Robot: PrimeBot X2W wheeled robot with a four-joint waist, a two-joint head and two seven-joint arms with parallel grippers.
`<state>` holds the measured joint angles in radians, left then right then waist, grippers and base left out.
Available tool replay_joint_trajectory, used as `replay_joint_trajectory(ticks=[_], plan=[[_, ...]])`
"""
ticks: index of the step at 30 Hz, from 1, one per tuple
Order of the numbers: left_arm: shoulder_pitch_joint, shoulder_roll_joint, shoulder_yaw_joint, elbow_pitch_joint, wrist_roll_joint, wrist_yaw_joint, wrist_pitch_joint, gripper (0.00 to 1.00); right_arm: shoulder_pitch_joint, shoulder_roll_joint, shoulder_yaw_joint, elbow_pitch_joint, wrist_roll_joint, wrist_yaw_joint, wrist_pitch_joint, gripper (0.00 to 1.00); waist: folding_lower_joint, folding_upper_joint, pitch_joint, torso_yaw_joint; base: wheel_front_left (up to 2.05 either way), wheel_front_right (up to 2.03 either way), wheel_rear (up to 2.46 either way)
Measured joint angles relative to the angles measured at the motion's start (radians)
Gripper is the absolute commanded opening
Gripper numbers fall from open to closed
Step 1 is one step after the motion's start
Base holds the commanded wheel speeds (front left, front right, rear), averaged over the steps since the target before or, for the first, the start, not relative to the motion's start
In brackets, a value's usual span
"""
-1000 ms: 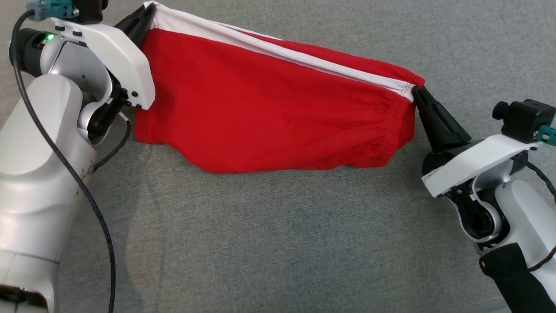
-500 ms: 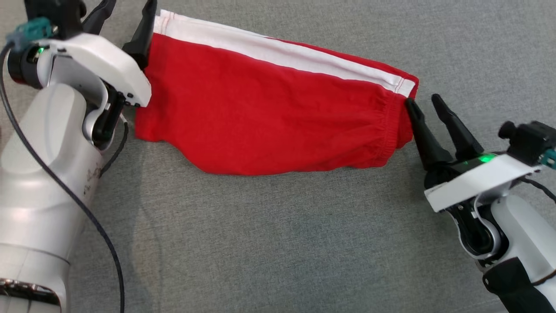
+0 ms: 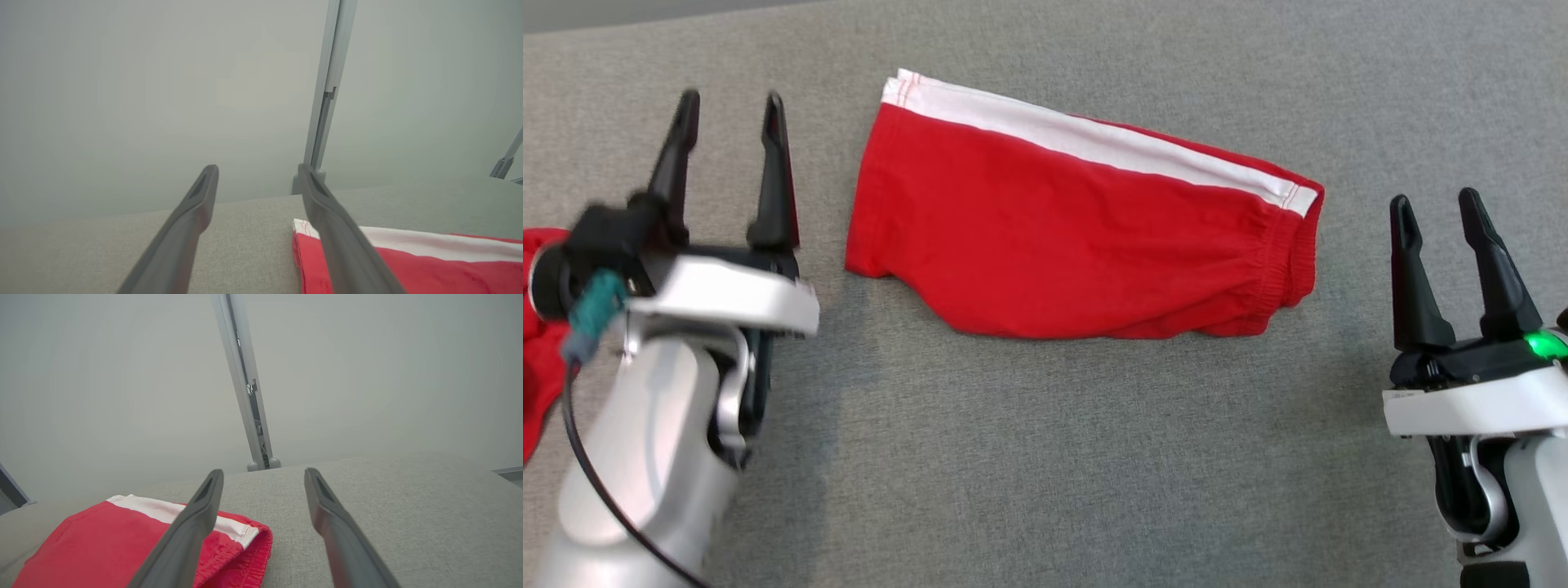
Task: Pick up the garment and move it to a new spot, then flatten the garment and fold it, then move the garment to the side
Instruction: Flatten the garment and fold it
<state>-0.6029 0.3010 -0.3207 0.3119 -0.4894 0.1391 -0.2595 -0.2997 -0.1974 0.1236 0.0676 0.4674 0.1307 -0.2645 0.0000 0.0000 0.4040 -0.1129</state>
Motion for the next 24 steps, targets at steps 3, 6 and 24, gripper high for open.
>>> replay_joint_trajectory(ticks=[3, 6, 24], plan=[[0.126, 0.006, 0.011, -0.125, 0.051, 0.044, 0.0, 1.0, 0.039, 0.02, -0.038, -0.029, -0.089, 0.0, 0.0, 1.0, 0.0, 0.0, -0.025, 0.011, 0.0, 0.0, 0.0], [0.221, 0.015, 0.016, -0.219, 0.086, 0.073, 0.0, 1.0, 0.075, 0.039, -0.067, -0.047, -0.155, 0.0, 0.0, 1.0, 0.0, 0.0, -0.048, 0.021, 0.0, 0.0, 0.0], [0.36, 0.044, 0.004, -0.303, 0.121, 0.081, 0.012, 1.0, 0.146, 0.064, -0.112, -0.023, -0.221, 0.0, 0.0, 1.0, 0.0, 0.0, -0.103, 0.055, 0.0, 0.0, 0.0]])
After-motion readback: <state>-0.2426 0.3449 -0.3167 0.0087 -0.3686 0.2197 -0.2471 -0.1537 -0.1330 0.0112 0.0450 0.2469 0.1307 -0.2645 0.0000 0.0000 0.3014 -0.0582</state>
